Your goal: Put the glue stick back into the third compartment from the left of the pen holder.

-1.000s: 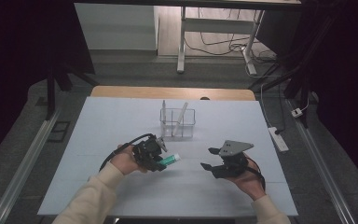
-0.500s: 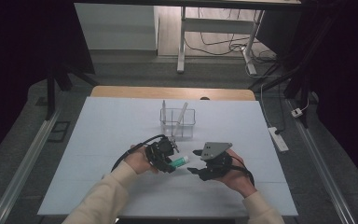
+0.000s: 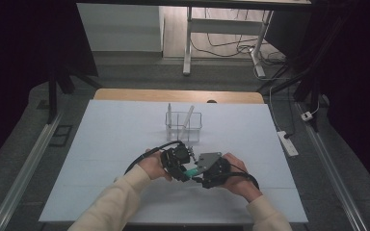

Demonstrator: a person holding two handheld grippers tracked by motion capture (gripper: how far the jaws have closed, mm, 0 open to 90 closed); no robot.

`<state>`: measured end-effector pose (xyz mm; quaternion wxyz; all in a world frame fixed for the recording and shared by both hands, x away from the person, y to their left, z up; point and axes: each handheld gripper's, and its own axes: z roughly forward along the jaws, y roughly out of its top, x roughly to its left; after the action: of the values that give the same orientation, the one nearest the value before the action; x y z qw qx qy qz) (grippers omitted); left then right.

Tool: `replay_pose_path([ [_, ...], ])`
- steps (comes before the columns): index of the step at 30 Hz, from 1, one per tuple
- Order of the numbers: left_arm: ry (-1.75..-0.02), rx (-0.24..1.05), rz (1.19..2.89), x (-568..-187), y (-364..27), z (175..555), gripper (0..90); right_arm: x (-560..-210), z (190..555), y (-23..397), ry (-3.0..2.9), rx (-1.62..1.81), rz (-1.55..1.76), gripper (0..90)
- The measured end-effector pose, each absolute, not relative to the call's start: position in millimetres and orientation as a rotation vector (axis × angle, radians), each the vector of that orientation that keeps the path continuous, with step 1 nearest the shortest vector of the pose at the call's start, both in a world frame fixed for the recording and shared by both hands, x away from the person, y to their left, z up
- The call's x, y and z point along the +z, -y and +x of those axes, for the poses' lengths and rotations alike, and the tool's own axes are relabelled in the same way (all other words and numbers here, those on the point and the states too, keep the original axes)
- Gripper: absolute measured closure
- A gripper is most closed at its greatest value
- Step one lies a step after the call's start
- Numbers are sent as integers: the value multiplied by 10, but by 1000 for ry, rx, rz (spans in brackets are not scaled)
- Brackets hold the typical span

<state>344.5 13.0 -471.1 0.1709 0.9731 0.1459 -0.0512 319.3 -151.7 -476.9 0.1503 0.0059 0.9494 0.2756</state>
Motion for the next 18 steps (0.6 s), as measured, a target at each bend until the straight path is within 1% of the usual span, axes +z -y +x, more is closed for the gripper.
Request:
replay_pose_path([
  [2, -395, -140, 2774, -4710, -128, 3441, 653, -4784, 3190, 1522, -2738, 765, -17, 527],
  [3, -354, -145, 2799, -4699, -137, 3454, 652, -4797, 3188, 1520, -2741, 773, -29, 540],
  [4, -355, -150, 2793, -4701, -139, 3444, 652, -4808, 3210, 1514, -2739, 779, -96, 554],
  [5, -292, -164, 2828, -4675, -155, 3470, 652, -4823, 3187, 1516, -2765, 756, -71, 566],
  [6, -267, -170, 2834, -4664, -164, 3478, 652, -4840, 3180, 1513, -2776, 740, -86, 580],
  [10, -278, -185, 2788, -4649, -195, 3467, 651, -4894, 3217, 1493, -2742, 781, -211, 623],
  [11, -277, -184, 2777, -4642, -204, 3464, 650, -4882, 3190, 1504, -2762, 741, -185, 632],
  [12, -352, -188, 2715, -4660, -197, 3422, 649, -4885, 3183, 1505, -2769, 735, -199, 639],
  [15, -365, -171, 2669, -4647, -240, 3427, 636, -4887, 3154, 1526, -2785, 738, -148, 650],
  [17, -387, -140, 2622, -4640, -292, 3432, 613, -4868, 3169, 1553, -2777, 755, -137, 652],
  [18, -400, -120, 2602, -4632, -323, 3435, 577, -4868, 3174, 1565, -2771, 771, -122, 653],
])
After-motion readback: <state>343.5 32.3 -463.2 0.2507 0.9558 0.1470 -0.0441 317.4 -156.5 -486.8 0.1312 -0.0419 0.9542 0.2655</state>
